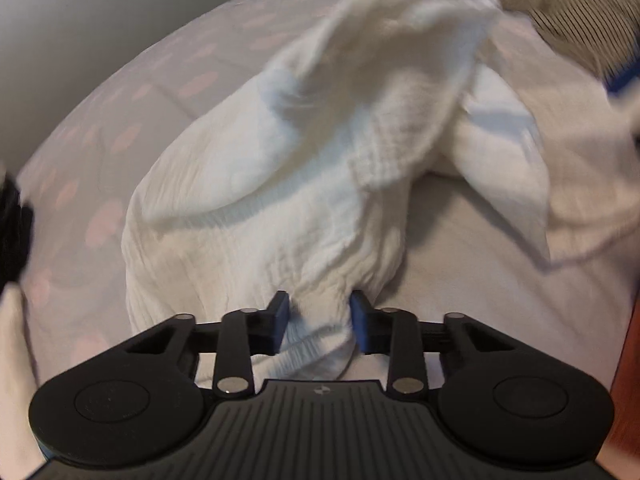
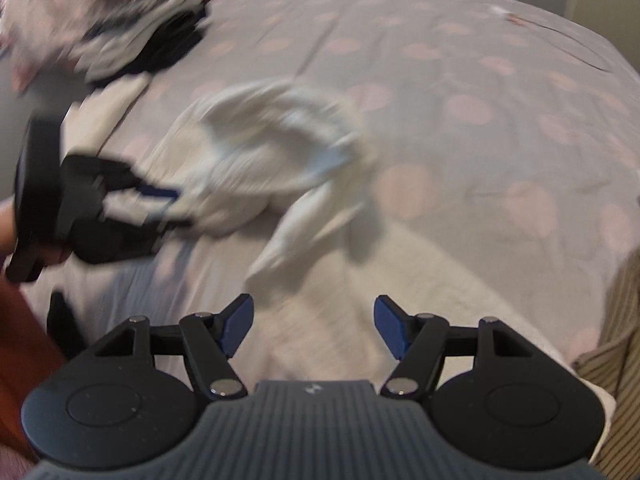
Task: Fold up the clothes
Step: 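Raise and shake the white garment with both grippers, spreading it over the bed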
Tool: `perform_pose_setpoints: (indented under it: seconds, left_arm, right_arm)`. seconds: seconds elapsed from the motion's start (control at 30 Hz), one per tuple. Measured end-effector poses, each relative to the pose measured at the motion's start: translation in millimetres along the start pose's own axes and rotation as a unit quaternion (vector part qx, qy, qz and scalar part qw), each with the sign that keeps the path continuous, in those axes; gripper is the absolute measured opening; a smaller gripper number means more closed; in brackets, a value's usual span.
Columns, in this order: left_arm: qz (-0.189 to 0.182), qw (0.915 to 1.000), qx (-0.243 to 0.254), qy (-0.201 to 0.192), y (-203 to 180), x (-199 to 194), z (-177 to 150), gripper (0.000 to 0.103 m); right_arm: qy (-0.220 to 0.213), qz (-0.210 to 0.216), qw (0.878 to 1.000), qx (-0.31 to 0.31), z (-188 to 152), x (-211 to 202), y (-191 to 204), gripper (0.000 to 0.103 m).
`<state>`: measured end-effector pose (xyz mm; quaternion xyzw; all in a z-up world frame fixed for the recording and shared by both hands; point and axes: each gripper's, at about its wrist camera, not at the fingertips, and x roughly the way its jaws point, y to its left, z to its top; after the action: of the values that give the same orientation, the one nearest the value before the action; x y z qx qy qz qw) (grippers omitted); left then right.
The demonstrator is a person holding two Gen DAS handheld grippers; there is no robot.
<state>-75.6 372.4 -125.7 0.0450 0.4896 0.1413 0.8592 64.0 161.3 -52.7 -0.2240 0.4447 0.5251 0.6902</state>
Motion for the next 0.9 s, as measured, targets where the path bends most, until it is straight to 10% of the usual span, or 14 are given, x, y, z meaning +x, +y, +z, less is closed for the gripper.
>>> perform_pose_setpoints:
  seconds: [0.2,0.37,0.43,0.47,0.57,0.9]
  left_arm:
    - [0.037,0.9942,-0.078,-0.063,23.7,-36.2,-4.1,0.011]
    - [0.126,0.9732,-0.15,-0.121,61.3,-71.9,-12.3,0.011]
    - [0.16,0.9603,-0.183,-0.136,75.3,-81.2,-20.6,0.011]
    - [0.169,0.9529,-0.206,-0.144,83.1,-85.4,-25.7,0.011]
    - [0.185,0.9359,-0.253,-0.16,100.1,-92.5,-32.6,0.011]
    - [0.214,0.9072,-0.31,-0.187,130.4,-113.8,-42.5,0.01]
  right_arm:
    - [0.065,-0.016,0.997,-0.032,-11.9,43.7,22.8,0.07]
    - [0.124,-0.071,0.989,-0.041,-13.1,82.1,21.7,0.068]
    - [0.133,-0.08,0.987,-0.044,-11.9,86.5,22.1,0.039]
    - [0.13,-0.085,0.987,-0.041,-12.4,84.2,21.3,0.013]
    - [0.12,-0.098,0.987,-0.032,-13.3,76.2,18.5,0.002]
    - [-0.016,-0.256,0.967,0.002,52.3,-26.0,-47.4,0.001]
